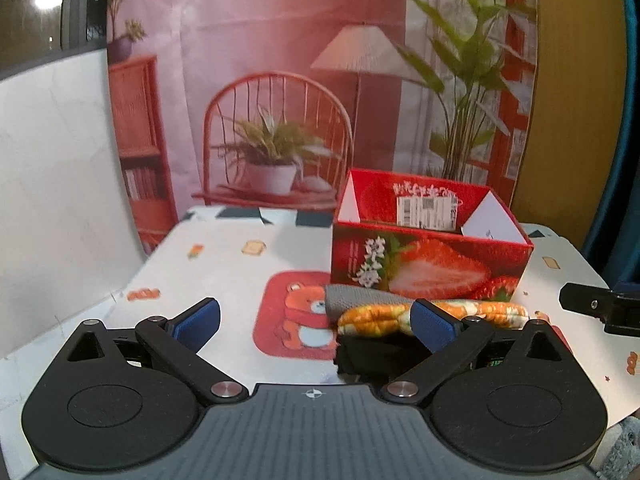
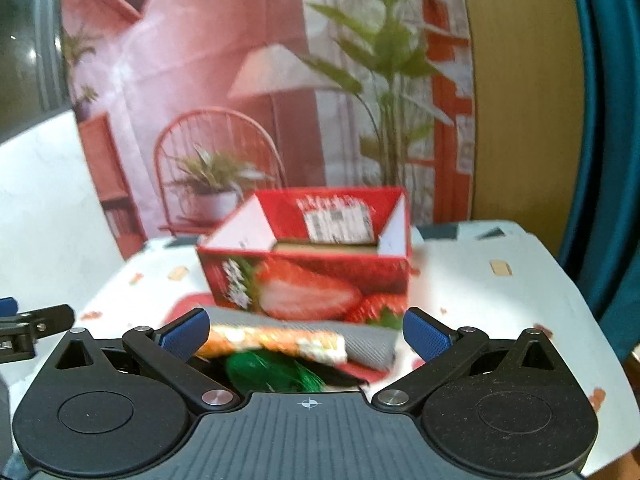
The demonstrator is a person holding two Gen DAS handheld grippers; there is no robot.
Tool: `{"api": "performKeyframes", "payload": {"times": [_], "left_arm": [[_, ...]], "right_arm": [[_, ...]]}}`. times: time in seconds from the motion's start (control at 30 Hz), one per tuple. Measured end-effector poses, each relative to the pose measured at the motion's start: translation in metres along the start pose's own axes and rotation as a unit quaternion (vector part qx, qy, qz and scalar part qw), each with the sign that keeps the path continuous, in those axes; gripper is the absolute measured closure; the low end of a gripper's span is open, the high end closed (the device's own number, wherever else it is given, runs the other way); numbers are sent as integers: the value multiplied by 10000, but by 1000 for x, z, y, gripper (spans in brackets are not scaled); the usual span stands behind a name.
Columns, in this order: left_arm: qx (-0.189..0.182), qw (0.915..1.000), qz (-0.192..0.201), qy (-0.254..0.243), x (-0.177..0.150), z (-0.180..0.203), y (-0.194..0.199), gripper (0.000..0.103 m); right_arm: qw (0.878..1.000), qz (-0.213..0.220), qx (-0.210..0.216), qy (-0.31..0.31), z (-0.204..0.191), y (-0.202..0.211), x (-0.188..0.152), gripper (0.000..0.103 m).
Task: Organize soft objects
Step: 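Lower both grippers toward the orange floral mitt beside the red box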
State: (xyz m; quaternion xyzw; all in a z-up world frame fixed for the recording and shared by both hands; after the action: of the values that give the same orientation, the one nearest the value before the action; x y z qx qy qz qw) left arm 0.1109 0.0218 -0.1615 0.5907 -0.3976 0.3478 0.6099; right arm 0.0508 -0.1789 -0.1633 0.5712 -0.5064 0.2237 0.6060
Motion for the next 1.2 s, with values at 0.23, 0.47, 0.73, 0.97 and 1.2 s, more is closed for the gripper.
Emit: {"api": "performKeyframes", "payload": {"times": [0.23,0.47,0.73,0.97,1.2], "left_arm": [[-107,9991,-366,158,-18,-2,-30,11],[-72,9976,-636,279,-21,-7,-56,19],[-160,9949,-918,388,-10,-7,-91,25],[-342,9883,-1376,556,-13,-3,-127,27],[-616,9806,-1703,749,-14,5,-152,34]], "right_arm": [[9993,-358,47,-23,9,-27,-20,5],[9986,-523,61,11,13,-57,-16,14],[9976,-667,133,123,12,-100,-3,17],[9910,-1290,304,206,11,-132,-23,17],[9858,-1611,462,69,15,-143,-37,17]]}}
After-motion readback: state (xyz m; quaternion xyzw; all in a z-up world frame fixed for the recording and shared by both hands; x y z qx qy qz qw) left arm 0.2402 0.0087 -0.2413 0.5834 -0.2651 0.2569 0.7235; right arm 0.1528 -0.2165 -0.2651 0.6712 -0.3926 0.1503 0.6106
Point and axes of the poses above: each gripper's, at about its wrist camera, not at the fingertips, and y roughly against the way its jaws point, z to its right, x to its top, the point moved 5 cm from there along -y, roughly the way its jaws point, and after that the axes turned 6 degrees about z, right-handed, at the moved point
